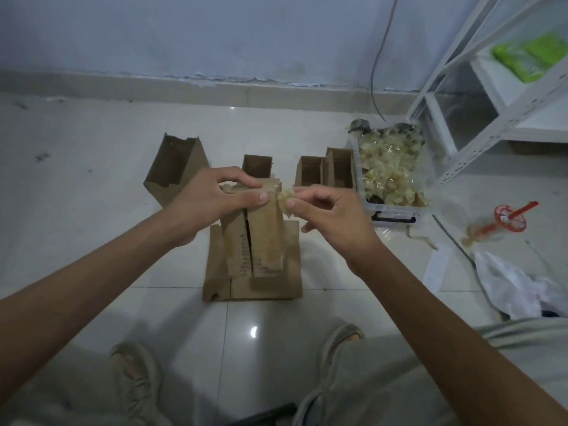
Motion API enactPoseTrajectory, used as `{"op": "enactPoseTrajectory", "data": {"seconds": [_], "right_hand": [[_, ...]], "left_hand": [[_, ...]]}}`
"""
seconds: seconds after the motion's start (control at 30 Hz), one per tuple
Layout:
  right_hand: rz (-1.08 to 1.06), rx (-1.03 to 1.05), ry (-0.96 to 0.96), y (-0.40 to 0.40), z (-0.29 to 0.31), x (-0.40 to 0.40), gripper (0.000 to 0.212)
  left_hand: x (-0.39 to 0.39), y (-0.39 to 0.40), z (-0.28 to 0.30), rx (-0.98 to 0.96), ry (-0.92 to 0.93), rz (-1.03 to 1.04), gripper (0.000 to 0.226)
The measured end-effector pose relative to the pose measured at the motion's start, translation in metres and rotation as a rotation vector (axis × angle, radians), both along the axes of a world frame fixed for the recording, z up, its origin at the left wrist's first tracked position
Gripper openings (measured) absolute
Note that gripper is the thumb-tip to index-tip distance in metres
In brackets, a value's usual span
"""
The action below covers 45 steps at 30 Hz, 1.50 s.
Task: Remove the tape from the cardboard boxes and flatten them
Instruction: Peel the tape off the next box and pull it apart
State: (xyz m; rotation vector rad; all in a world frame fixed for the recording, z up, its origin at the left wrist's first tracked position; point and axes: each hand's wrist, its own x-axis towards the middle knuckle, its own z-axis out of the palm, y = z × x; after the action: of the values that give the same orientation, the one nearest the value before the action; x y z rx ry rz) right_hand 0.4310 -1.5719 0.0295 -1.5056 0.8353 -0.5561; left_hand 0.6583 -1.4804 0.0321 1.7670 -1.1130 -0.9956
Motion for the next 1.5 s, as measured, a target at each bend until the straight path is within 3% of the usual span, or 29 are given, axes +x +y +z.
{"op": "enactPoseTrajectory", "data": {"seconds": [0.17, 0.3, 0.57, 0.7, 0.93, 1.1, 1.33, 1.5], "right_hand": [[-0.073, 0.040, -0.060, 0.005, -0.004, 0.013, 0.016], [0.031, 0.092, -0.005, 0.009, 0.000, 0.021, 0.040], [0.071, 0.071, 0.114, 0.012, -0.002, 0.021, 0.009], [0.014, -0.058, 0.163, 0.008, -0.002, 0.016, 0.009], [-0.110, 0.145, -0.011, -0.011, -0.011, -0.005, 0.016], [-0.165, 0.210, -0.014, -0.015, -0.019, -0.014, 0.017], [-0.207, 0.056, 0.148, -0.072, -0.005, -0.051, 0.021], [-0.244, -0.061, 0.460, -0.161, -0.012, -0.100, 0.024]], "left_hand": [[0.006, 0.011, 0.003, 0.008, 0.022, -0.030, 0.056], [0.011, 0.018, 0.005, -0.011, 0.012, -0.027, 0.056], [0.010, 0.027, 0.002, -0.002, -0.095, -0.103, 0.049], [0.012, 0.031, 0.001, 0.014, -0.118, -0.156, 0.048], [0.016, 0.027, -0.003, -0.006, -0.098, -0.142, 0.047], [-0.003, -0.008, 0.000, -0.027, -0.132, -0.153, 0.046], [-0.048, -0.078, 0.000, -0.045, -0.258, -0.211, 0.043], [-0.074, -0.132, -0.011, -0.066, -0.350, -0.239, 0.045]]}}
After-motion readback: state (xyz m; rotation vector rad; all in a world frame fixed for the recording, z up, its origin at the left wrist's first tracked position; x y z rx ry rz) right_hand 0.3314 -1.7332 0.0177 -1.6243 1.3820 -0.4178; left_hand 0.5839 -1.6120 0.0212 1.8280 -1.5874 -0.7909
